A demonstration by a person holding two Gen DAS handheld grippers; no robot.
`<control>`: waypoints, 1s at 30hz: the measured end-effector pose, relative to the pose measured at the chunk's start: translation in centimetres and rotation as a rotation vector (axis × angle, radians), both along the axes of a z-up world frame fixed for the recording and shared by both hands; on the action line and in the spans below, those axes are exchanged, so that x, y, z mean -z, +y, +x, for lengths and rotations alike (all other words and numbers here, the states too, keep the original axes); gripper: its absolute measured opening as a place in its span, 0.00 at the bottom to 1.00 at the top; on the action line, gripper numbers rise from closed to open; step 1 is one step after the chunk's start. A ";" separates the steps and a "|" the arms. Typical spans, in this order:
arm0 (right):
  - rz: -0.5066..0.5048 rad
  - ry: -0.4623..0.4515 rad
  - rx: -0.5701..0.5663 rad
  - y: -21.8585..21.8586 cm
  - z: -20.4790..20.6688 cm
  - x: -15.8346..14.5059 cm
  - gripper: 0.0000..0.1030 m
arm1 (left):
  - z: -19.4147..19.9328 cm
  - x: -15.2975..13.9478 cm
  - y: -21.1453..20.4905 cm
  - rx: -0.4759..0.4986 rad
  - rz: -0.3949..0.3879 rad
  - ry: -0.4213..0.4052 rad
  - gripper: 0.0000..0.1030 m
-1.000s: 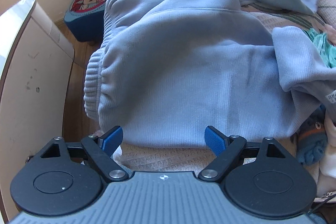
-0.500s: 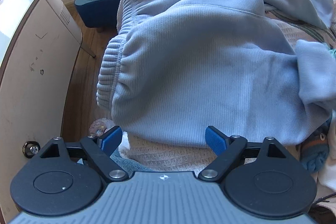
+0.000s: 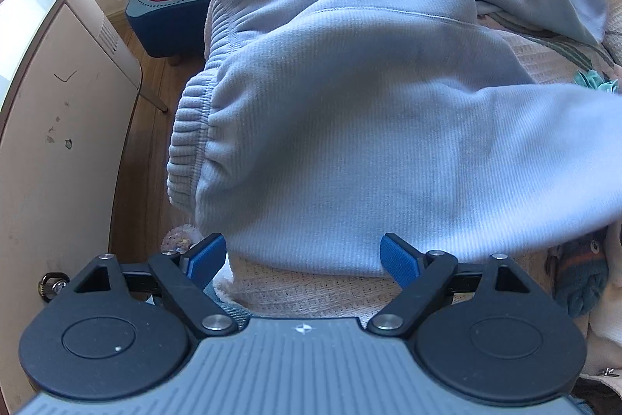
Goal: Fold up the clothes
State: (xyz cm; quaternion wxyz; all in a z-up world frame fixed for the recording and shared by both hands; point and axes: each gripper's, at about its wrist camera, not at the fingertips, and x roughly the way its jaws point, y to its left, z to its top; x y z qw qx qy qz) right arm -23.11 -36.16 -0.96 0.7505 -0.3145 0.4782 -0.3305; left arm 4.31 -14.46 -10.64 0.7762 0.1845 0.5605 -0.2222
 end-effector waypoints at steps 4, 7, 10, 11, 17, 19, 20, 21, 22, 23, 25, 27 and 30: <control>0.125 0.076 0.051 0.5 -2.8 2.8 0.07 | 0.3 0.3 0.1 -0.006 0.012 0.009 0.85; 0.186 0.074 0.091 0.6 -4.8 3.6 0.07 | 0.3 0.4 0.0 0.010 0.031 0.003 0.87; 0.224 0.047 0.091 0.8 -5.6 2.7 0.10 | 0.5 0.3 0.0 0.021 0.052 -0.007 0.87; 0.228 0.045 0.079 1.1 -5.7 2.1 0.10 | 0.5 0.3 0.0 0.021 0.058 -0.010 0.87; 0.141 -0.035 0.047 0.6 -5.7 -2.0 0.16 | 0.9 0.0 0.5 -0.002 0.072 -0.017 0.87; 0.127 -0.115 0.048 -0.4 -5.1 -3.2 0.18 | 0.8 -0.1 0.6 -0.002 0.080 -0.027 0.87; 0.132 -0.165 0.053 -0.9 -4.7 -3.8 0.18 | 0.7 -0.2 0.7 -0.001 0.086 -0.033 0.87; 0.149 -0.220 0.055 -1.6 -4.2 -4.3 0.19 | 0.7 -0.3 0.8 -0.003 0.086 -0.034 0.87; 0.174 -0.272 0.051 -2.3 -3.5 -4.7 0.19 | 0.7 -0.5 0.9 -0.009 0.080 -0.032 0.87; 0.201 -0.313 0.048 -3.0 -2.6 -4.8 0.20 | 0.8 -0.7 1.1 -0.016 0.072 -0.029 0.87; 0.263 -0.374 0.048 -4.6 -0.3 -4.8 0.20 | 0.9 -1.3 1.3 -0.029 0.059 -0.035 0.87; 0.327 -0.417 0.042 -6.5 2.4 -4.3 0.20 | 1.2 -2.1 1.4 -0.043 0.052 -0.047 0.87; 0.418 -0.444 0.023 -9.2 7.0 -3.8 0.20 | 1.9 -3.1 1.3 -0.063 0.040 -0.061 0.87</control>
